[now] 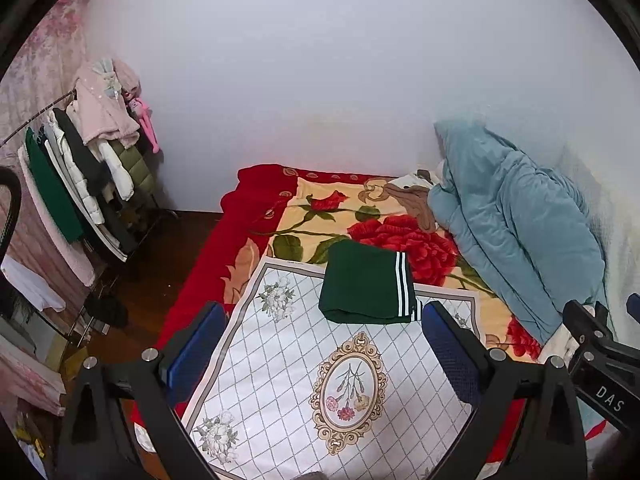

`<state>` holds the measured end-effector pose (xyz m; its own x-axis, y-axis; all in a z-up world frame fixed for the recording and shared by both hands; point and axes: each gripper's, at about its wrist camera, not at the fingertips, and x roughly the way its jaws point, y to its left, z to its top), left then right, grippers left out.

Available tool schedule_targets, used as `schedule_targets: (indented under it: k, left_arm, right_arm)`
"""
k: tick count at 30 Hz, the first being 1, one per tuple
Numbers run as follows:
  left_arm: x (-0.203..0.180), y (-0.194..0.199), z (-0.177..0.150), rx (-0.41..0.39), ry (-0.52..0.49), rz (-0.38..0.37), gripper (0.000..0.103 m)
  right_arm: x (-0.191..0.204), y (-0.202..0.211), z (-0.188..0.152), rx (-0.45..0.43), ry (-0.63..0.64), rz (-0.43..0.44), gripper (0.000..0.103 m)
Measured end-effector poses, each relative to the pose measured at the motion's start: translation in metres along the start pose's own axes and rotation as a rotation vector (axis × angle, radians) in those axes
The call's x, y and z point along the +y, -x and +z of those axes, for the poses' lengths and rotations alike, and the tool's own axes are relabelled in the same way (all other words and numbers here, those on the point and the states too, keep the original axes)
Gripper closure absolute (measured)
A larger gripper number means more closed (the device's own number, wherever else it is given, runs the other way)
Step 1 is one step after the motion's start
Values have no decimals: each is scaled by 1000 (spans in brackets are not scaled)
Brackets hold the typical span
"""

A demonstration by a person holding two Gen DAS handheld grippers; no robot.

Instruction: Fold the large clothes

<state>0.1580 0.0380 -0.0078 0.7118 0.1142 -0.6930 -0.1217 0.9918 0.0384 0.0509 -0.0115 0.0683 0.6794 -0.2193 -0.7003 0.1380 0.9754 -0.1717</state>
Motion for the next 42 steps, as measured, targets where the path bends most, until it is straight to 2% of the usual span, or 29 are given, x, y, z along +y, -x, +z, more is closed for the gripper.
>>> schedule_targets:
  k: [24,42]
  left_arm:
    - [-7,19,-3,-27,-7,6,3]
    - [-8,20,-3,-29,-4,10,3]
  right_arm:
    - [-6,8,13,-31,43,27,0]
    - [-3,23,1,-32,9,23,0]
